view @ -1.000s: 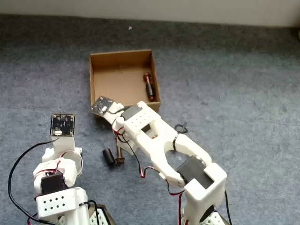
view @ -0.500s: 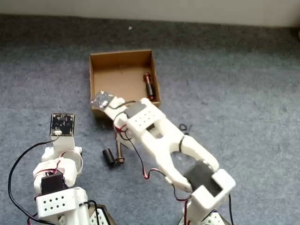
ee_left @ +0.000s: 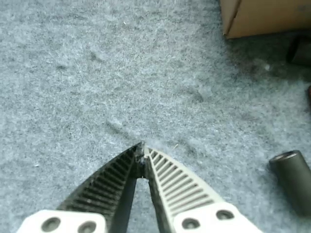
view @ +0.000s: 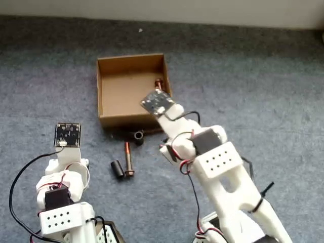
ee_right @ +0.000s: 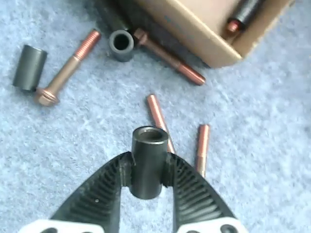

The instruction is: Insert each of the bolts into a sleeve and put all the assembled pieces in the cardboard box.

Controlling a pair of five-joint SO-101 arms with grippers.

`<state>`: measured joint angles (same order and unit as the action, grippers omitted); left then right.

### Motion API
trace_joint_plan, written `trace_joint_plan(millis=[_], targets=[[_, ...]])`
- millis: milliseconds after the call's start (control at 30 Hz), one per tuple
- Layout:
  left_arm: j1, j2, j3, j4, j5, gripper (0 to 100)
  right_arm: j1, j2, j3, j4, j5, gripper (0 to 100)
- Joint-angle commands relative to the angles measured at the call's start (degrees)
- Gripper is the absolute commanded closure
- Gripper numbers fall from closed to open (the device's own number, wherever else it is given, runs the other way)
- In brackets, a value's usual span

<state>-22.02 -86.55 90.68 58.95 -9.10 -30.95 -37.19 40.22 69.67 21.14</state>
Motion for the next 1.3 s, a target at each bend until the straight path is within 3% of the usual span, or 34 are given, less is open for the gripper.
trace_joint_plan(millis=[0,167,367,567,700,900,1100,1267], targets=[[-0.4,-0.48,-0.48,-0.97,-0.35,99,6.81,-9.19,3.91,-0.13,-3.16,99.2],[-0.4,-0.48,-1.8,-0.79,-0.35,99,13.76,-15.6,10.51,-0.66,-4.13,99.2],[-0.22,-0.13,-7.52,-0.53,-0.26,99,22.73,-18.59,20.97,-12.0,-9.32,99.2],[5.49,0.22,-18.07,0.09,-4.75,99,29.23,-18.59,26.95,-20.18,-13.71,99.2],[11.21,1.19,-25.19,5.19,-6.33,99,33.54,-18.59,27.21,-22.9,-16.79,99.2],[21.58,17.27,-40.04,13.98,-6.68,99,37.85,-18.59,27.3,-24.4,-19.6,99.2],[32.66,37.93,-53.76,18.73,-11.43,98,41.71,-18.59,27.03,-24.48,-20.75,99.2],[41.19,51.82,-60.18,18.29,-15.03,87,43.56,-18.59,27.03,-24.48,-20.75,99.2]])
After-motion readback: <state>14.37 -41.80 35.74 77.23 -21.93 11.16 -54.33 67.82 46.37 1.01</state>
